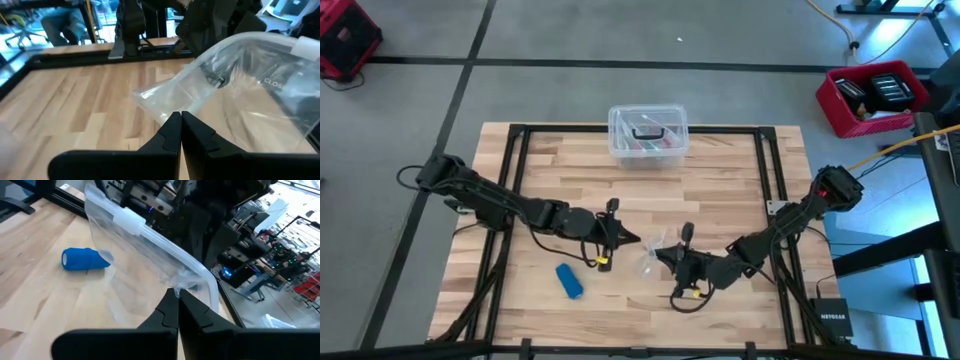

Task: Roll bandage
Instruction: Open the transparent zip bag

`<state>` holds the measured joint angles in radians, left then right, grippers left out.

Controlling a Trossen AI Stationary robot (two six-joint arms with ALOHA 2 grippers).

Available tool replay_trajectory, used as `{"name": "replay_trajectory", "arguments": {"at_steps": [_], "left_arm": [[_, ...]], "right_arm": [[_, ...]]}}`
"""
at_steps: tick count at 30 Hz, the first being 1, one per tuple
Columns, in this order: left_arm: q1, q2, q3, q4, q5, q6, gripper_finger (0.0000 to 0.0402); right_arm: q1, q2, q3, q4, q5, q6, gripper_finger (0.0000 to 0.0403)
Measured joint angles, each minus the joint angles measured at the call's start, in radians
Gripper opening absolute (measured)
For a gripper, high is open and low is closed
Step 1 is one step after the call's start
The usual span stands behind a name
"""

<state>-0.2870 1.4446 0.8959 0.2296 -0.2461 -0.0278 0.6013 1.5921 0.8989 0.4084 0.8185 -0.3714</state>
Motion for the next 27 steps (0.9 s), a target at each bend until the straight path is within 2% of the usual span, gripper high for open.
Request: {"name": "replay_trajectory", "arguments": {"at_steps": [4, 9, 17, 21, 27], "left_arm": [[-0.007, 0.027, 0.0, 0.04, 0.024, -0.012, 0.0004], [-0.015, 0.038, 0.0, 0.1, 0.045, 0.028, 0.0012], [-0.003, 0.041, 0.0, 0.098, 0.035, 0.022, 0.0117], [0.005, 0.041, 0.0, -0.002, 0.032, -0.005, 0.0144], [0.009, 0.041, 0.0, -0.233, 0.0, -0.132, 0.0141]], "right_arm": [[-0.011, 0.0, 0.0, 0.002, -0.002, 0.001, 0.0001], [-0.022, 0.0, 0.0, 0.012, -0.054, 0.002, 0.0001], [-0.027, 0.0, 0.0, -0.002, -0.06, 0.009, 0.0001], [-0.037, 0.0, 0.0, -0.071, -0.047, 0.054, 0.0001], [-0.081, 0.029, 0.0, -0.189, 0.072, 0.131, 0.0001]]}}
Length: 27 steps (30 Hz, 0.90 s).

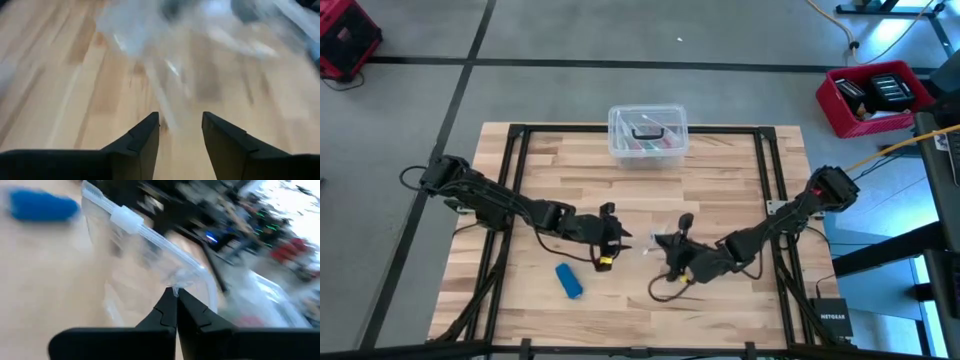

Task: Roll bandage
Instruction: Open the transparent zip bag

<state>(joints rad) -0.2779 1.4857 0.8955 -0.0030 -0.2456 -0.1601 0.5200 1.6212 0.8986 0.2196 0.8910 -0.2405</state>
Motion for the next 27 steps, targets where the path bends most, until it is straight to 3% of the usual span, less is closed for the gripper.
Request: {"name": "replay_trajectory", "arguments": {"at_steps": [4, 8, 19, 27], "left_arm": [[-0.011, 0.0, -0.002, -0.081, -0.044, -0.05, 0.0129], [-0.021, 0.0, -0.021, -0.075, -0.079, -0.044, 0.0118], [-0.023, 0.0, -0.071, 0.001, -0.155, -0.144, 0.0097], [-0.023, 0.0, -0.071, 0.011, -0.205, -0.192, 0.0094]], "right_arm": [[-0.038, 0.044, 0.0, -0.004, 0.163, -0.013, 0.0001], [-0.082, 0.094, 0.0, -0.005, 0.207, -0.004, 0.0001], [-0.171, 0.125, 0.0, -0.003, 0.073, 0.233, 0.0001], [-0.188, 0.125, 0.0, -0.005, 0.024, 0.287, 0.0001]]}}
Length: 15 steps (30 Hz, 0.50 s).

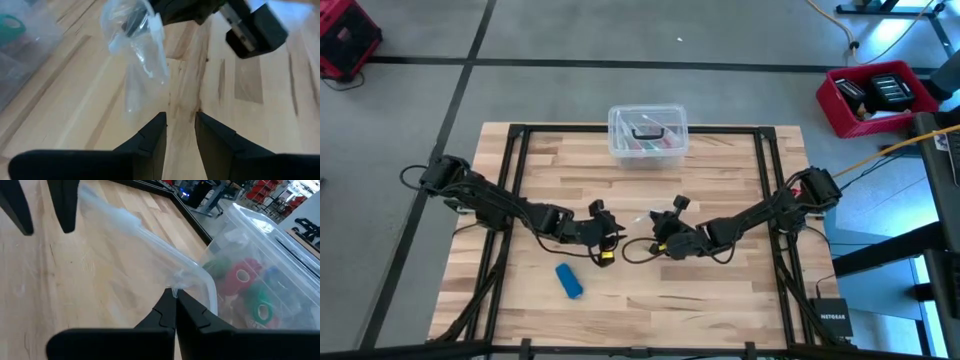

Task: Roll bandage
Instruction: Open the transparent zip bag

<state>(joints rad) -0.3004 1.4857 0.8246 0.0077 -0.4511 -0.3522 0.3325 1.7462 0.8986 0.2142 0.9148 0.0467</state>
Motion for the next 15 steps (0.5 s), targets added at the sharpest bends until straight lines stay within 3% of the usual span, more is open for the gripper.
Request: {"name": "replay_trajectory", "arguments": {"at_steps": [15], "left_arm": [[0.002, 0.0, 0.0, 0.036, 0.0, -0.007, 0.0089]], "right_arm": [[0.0, 0.0, 0.0, 0.0, -0.011, 0.0, 0.0001]]}}
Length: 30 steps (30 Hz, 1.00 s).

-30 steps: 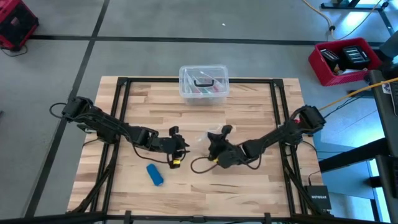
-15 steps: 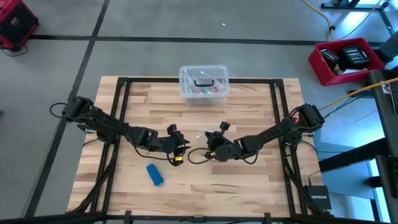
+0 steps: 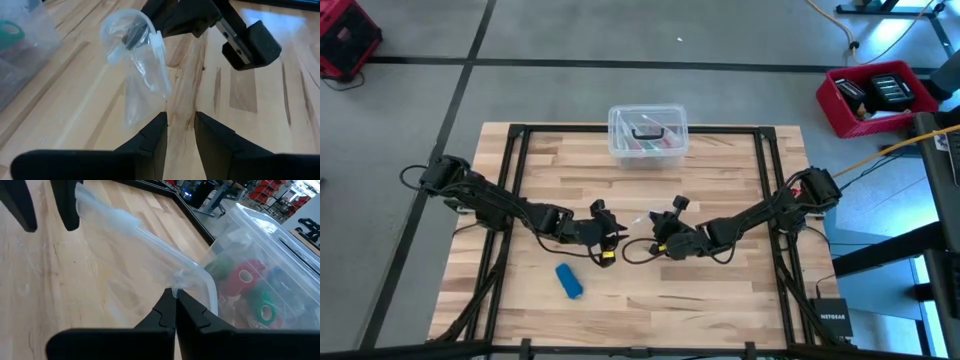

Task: Roll bandage
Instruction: Open the transparent zip bag

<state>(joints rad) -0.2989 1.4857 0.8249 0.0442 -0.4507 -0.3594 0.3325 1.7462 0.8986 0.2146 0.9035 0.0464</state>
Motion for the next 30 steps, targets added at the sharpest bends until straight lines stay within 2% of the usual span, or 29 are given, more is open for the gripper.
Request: {"name": "replay_trajectory", "arguments": {"at_steps": [7, 17, 24, 30], "left_arm": [[0.0, 0.0, 0.0, 0.003, -0.006, 0.011, 0.0088], [0.006, 0.0, 0.001, 0.144, -0.04, 0.111, 0.0088], [0.019, 0.0, 0.001, 0.036, -0.053, 0.02, 0.0088], [0.018, 0.0, 0.001, 0.14, -0.059, 0.058, 0.0088]], "right_arm": [[0.0, 0.0, 0.0, 0.001, 0.0, 0.0, 0.0009], [0.001, 0.0, 0.0, 0.001, 0.0, 0.0, 0.0011], [0.001, 0.0, 0.0, 0.001, 0.0, 0.0, 0.0011], [-0.006, 0.0, 0.0, 0.006, 0.0, 0.0, 0.0012]]}}
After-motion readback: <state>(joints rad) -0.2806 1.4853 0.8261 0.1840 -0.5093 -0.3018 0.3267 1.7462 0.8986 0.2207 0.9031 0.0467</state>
